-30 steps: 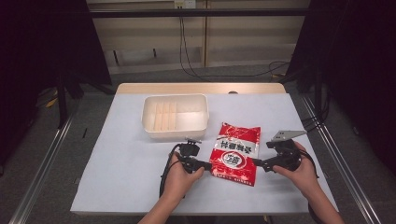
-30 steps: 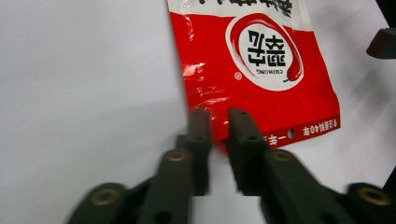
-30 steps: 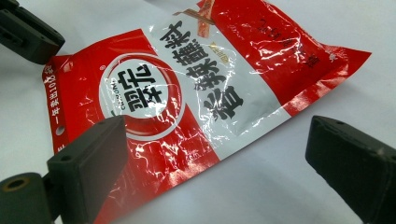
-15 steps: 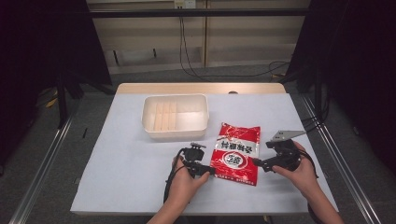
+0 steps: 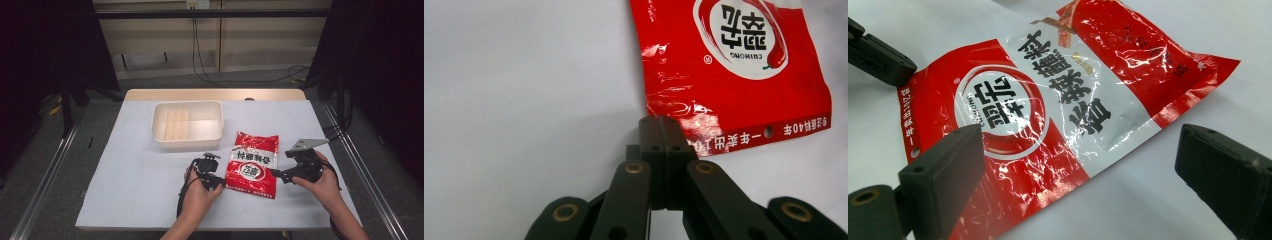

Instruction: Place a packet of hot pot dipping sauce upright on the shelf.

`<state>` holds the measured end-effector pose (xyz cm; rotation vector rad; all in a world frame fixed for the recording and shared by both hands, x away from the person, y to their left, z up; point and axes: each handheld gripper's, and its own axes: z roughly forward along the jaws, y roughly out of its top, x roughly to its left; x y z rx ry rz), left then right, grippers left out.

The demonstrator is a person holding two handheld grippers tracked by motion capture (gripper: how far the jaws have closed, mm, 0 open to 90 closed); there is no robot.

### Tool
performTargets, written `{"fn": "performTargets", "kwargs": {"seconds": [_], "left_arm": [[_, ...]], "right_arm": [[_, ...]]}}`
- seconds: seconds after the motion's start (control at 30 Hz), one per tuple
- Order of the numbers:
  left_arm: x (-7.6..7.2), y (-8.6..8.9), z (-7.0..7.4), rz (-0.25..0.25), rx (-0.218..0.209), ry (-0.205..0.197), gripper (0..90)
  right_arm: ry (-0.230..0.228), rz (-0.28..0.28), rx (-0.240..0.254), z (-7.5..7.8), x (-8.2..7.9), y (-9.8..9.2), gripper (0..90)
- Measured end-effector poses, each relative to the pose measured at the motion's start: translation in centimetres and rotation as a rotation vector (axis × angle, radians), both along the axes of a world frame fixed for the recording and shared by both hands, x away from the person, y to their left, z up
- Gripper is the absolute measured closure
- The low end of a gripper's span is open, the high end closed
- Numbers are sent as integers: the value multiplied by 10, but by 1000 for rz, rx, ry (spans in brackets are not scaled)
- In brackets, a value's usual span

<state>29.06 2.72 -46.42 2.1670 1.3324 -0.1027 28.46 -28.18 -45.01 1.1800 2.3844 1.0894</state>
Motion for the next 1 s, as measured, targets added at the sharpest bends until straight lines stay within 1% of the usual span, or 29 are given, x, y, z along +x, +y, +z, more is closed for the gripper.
{"fn": "performTargets", "kwargs": {"seconds": [0.03,0.07,0.1,0.13,0.17,0.2,0.23,0.27,0.3,0.37,0.43,0.47,0.5,0.53,0.57,0.6,0.63,0.67,0.7,0.73,0.77,0.8,0.83,0.87,0.9,0.93,0.97,1.0], "left_arm": [[1,0,0,1,-5,-3,900],[3,1,0,0,-2,3,900],[5,2,0,4,-7,13,900],[8,4,0,2,-1,13,900],[10,5,-1,0,-16,27,900],[11,6,0,8,-25,35,900],[12,8,0,-4,-22,31,900],[13,9,1,-1,-20,35,900],[12,10,1,-4,-35,40,900],[11,12,2,-7,-30,33,900],[10,14,3,-15,-54,41,900],[9,14,4,-13,-58,34,900],[9,15,5,-30,-55,29,900],[9,15,5,-29,-63,24,900],[9,16,6,-35,-77,23,900],[9,16,6,-36,-88,12,900],[9,18,7,-45,-79,-4,867],[9,20,7,-43,-83,-17,807],[10,22,7,-44,-85,-16,761],[10,25,6,-46,-82,-9,764],[10,26,6,-36,-92,-15,743],[10,28,6,-46,-95,-18,712],[10,29,5,-45,-102,-22,678],[11,29,5,-49,-100,-13,670],[11,30,5,-51,-101,-14,664],[12,31,5,-49,-98,-27,653],[12,33,5,-47,-96,-31,649],[13,35,6,-39,-105,-27,649]], "right_arm": [[1,1,1,0,0,0,54],[-3,-1,0,0,0,-1,54],[-4,-4,-2,0,0,-1,54],[-4,-1,2,0,1,-2,54],[-2,-3,3,0,1,-2,54],[-3,-2,3,0,1,-2,54],[-1,0,2,-1,1,-3,57],[0,-5,-4,-1,1,-3,60],[3,-9,-6,-2,1,-3,61],[4,-5,-5,-2,1,-4,85],[-14,-9,-8,-2,1,-5,105],[-15,-12,-1,-1,1,-5,109],[-17,-15,8,-1,1,-5,136],[-21,-20,14,-1,1,-6,176],[-30,-34,7,0,2,-8,222],[-31,-49,-7,-1,4,-9,301],[-44,-54,-27,-1,6,-12,399],[-51,-77,-34,-2,9,-15,485],[-51,-106,-42,-4,13,-19,528],[-43,-146,-59,-6,17,-22,619],[-44,-162,-90,-9,22,-25,678],[-39,-190,-111,-12,27,-28,697],[-32,-205,-142,-16,34,-30,752],[-40,-217,-163,-19,41,-33,780],[-40,-247,-156,-21,48,-37,829],[-32,-257,-139,-23,56,-39,847],[-40,-273,-141,-24,64,-41,866],[-46,-261,-137,-25,72,-41,886]]}}
